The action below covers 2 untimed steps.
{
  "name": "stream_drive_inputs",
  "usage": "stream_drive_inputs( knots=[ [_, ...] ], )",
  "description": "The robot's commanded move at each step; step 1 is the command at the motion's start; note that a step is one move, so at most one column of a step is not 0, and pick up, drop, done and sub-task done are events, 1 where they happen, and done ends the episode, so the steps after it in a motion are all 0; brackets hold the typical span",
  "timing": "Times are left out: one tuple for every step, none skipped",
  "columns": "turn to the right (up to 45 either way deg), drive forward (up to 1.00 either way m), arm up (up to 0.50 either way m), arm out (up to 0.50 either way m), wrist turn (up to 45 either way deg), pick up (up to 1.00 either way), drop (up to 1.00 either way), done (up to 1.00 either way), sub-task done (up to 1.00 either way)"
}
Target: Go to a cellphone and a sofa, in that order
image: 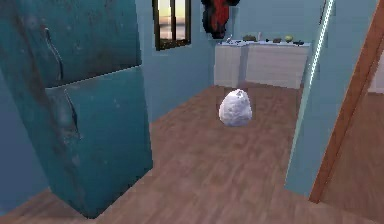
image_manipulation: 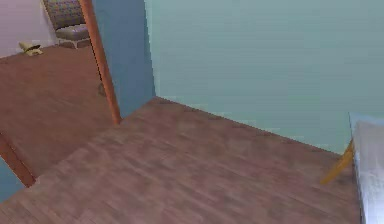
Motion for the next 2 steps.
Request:
stream_drive_inputs(
  knots=[
    [0.0, 1.0, 0.0, 0.0, 0.0, 0.0, 0.0, 0.0, 0.0],
    [0.0, 0.5, 0.0, 0.0, 0.0, 0.0, 0.0, 0.0, 0.0]
  ],
)
